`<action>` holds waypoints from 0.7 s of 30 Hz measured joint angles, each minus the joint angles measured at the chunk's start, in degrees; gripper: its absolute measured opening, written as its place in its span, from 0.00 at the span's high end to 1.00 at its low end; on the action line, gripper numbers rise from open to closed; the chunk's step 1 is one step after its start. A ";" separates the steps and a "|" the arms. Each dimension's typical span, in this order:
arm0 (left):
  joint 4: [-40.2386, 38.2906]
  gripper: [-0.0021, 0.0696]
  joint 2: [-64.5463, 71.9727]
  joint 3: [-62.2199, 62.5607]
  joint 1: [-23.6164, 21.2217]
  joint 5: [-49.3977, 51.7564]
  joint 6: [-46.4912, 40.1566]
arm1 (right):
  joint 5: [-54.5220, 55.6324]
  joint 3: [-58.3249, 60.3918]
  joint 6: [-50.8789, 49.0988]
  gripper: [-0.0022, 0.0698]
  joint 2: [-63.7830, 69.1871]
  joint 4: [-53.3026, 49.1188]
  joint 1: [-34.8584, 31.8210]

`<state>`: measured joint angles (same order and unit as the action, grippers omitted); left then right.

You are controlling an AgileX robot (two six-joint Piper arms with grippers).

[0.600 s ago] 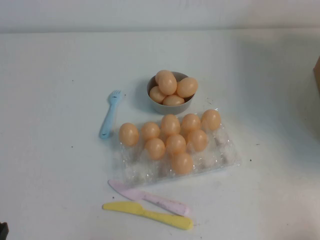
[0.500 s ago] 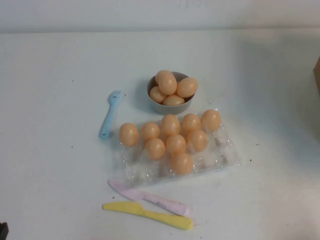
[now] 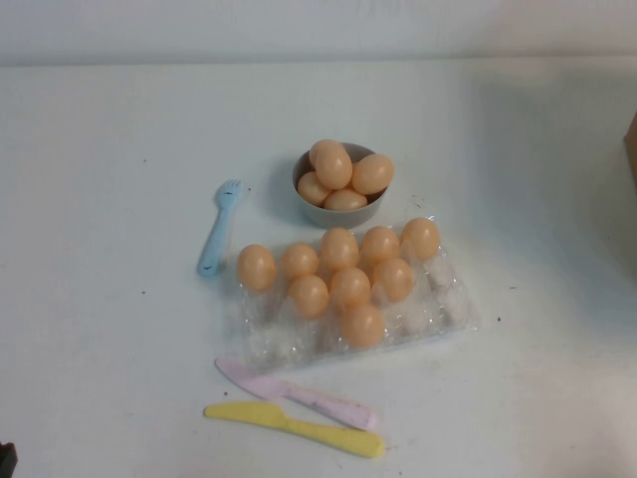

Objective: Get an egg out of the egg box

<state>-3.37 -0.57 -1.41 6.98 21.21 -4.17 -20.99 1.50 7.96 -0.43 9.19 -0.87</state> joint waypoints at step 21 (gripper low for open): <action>0.00 0.98 0.00 0.00 0.00 0.00 0.00 | 15.35 0.00 4.29 0.99 0.00 61.31 0.00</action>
<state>-3.37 -0.57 -1.41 6.98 21.21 -4.17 -5.64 1.50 12.25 -0.43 70.50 -0.87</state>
